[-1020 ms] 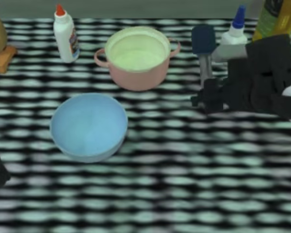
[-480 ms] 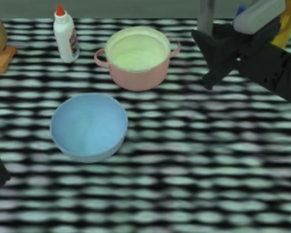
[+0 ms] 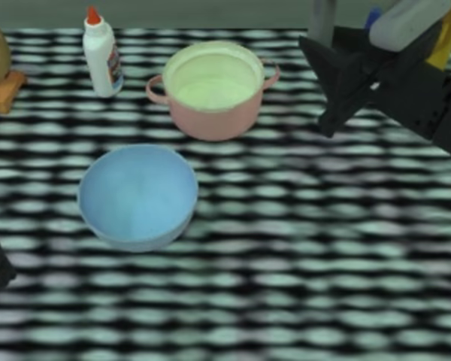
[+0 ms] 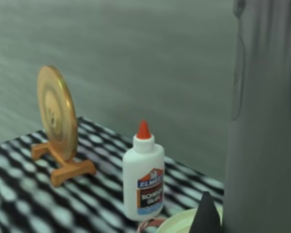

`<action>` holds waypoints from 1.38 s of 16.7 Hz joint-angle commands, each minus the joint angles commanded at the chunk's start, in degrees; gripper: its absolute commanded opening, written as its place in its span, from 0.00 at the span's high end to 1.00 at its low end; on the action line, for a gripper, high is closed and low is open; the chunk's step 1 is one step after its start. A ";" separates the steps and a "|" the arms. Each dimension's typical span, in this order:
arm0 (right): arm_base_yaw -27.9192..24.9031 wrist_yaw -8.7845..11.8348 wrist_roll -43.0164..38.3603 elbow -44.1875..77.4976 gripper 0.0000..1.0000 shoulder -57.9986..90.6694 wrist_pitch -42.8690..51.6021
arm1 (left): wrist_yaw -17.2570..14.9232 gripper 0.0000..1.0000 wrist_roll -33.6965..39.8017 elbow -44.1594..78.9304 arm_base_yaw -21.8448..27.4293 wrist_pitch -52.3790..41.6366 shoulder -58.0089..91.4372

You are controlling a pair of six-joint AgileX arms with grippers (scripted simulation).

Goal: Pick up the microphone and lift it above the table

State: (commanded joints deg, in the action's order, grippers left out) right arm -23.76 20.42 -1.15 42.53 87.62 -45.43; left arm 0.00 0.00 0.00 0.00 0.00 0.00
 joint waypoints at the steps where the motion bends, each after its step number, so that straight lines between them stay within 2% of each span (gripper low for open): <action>1: -0.69 -0.68 -0.03 0.03 1.00 0.28 -0.35 | 0.00 0.00 0.00 0.00 0.00 0.00 0.00; 3: -3.26 -3.31 -0.11 0.11 1.00 1.34 -1.64 | 0.00 0.00 0.00 0.00 0.00 0.00 0.00; 7: -10.25 -9.91 -0.50 0.12 1.00 3.87 -4.79 | 0.00 0.00 0.00 0.00 0.00 0.00 0.00; 9: -12.11 -11.66 -0.61 0.17 1.00 4.41 -5.69 | 0.00 0.00 0.00 0.00 0.00 0.00 0.00; 20: -12.21 -11.76 -0.61 0.18 1.00 4.44 -5.74 | -0.07 0.00 0.00 0.07 0.04 0.05 0.09; 23: -12.21 -11.76 -0.61 0.18 1.00 4.44 -5.74 | -2.56 0.00 -0.08 2.93 1.58 1.97 3.82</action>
State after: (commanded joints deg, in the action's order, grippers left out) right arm -35.97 8.67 -1.76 42.71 92.05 -51.17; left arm -2.56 -0.08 2.93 1.58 1.97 3.82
